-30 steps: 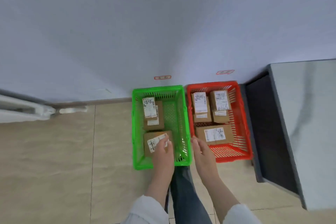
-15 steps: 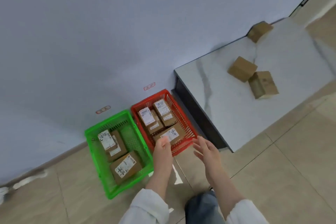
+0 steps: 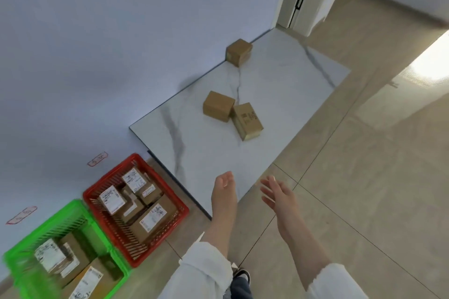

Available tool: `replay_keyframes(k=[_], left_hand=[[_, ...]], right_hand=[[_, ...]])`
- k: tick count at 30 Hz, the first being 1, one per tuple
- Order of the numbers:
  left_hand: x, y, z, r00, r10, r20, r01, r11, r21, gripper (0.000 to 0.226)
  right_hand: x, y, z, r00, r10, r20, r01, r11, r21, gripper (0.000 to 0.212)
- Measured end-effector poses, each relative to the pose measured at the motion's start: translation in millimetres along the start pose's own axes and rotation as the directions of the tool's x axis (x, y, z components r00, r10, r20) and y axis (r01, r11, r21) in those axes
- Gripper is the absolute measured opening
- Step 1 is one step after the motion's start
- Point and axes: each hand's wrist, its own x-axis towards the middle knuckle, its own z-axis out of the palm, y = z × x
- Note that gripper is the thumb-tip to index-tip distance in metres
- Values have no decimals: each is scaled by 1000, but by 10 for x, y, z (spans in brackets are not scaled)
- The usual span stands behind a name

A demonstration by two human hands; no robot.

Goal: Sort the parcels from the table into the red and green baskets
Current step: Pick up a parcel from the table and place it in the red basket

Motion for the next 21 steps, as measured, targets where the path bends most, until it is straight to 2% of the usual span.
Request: replay_keyframes(k=[3,10,18,21], left_hand=[[249,209,374,1000,20,5,-20,1000,22,30],[1049,771,1076,999,34,2,-34,999,37,33],[1689,1349,1350,986,-66,-152,76,995,63,36],[1917,1441,1491,978,-93,-189,100,995,29,37]], right_hand=[[347,-198,-166,1000,19,-19,-18,1000,19,15],[1317,-919,-292,1000,6,-10,-7,999,-46,26],[2242,-1685,-219,999,41,33,-35,987,-159,31],[2579,-1814,-145,993,72,91,-49,971,-234,34]])
